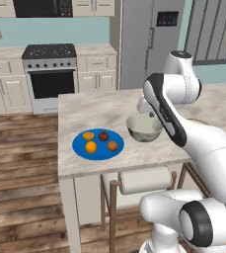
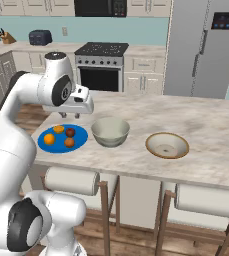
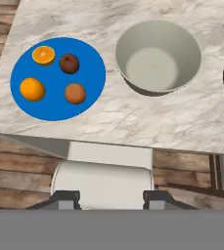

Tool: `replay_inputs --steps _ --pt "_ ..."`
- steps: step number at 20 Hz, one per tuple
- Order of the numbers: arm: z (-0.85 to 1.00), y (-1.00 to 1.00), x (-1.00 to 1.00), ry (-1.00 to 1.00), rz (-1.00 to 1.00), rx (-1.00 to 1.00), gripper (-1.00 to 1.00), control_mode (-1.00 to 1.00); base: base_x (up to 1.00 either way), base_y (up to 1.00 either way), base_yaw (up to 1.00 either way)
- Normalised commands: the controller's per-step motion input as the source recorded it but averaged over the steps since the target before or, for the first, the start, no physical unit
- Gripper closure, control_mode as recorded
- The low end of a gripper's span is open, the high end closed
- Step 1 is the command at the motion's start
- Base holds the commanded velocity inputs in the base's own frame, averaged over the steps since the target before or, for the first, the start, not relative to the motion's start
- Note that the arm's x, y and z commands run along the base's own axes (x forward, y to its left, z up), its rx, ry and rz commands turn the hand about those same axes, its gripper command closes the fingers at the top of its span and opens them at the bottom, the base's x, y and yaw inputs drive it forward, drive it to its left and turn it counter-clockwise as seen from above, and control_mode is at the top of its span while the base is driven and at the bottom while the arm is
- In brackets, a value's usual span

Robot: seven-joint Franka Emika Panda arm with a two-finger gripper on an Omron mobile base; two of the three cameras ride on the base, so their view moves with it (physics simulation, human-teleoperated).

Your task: Take the fruits from the plate on the dining counter and place two fruits in each bowl.

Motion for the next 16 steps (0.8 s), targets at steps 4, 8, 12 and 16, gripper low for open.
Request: replay_inputs --steps 4,8,12,16 --pt "-0.12 0.12 0.00 0.04 0.00 0.00 -1.00 -1.00 0.00 0.00 0.00" --pt "-0.28 0.52 0.00 0.11 0.00 0.00 -1.00 -1.00 0.00 0.00 0.00" --pt "-0.36 0.42 0.00 0.12 0.00 0.01 -1.00 -1.00 0.00 0.00 0.00" --pt "-0.37 0.22 0.18 0.15 0.00 0.03 -1.00 -1.00 0.00 0.00 0.00"
